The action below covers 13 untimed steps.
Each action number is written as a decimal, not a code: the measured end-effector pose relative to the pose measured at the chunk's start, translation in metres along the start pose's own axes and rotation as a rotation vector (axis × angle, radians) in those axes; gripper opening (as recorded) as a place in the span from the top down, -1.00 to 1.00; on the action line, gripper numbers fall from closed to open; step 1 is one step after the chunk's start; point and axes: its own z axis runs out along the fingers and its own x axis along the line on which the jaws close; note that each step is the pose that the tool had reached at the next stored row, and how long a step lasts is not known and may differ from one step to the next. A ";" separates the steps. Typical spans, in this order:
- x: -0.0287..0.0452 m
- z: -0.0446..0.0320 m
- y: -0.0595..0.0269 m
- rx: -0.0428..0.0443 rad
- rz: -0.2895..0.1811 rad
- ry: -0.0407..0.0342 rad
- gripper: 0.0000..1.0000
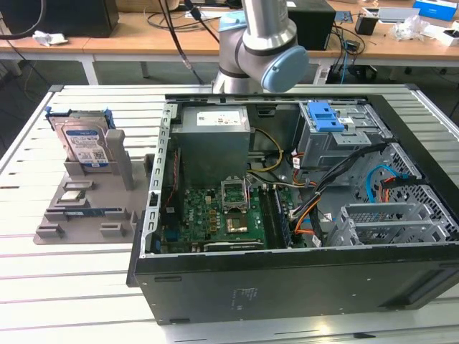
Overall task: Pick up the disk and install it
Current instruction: 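Reach for the disk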
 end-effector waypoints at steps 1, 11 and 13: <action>0.0023 -0.0001 -0.0002 0.0000 0.000 0.0000 0.79; 0.0236 -0.0007 -0.0018 0.0000 0.000 0.0000 0.79; 0.0270 -0.0008 -0.0020 0.0000 0.000 0.0001 0.79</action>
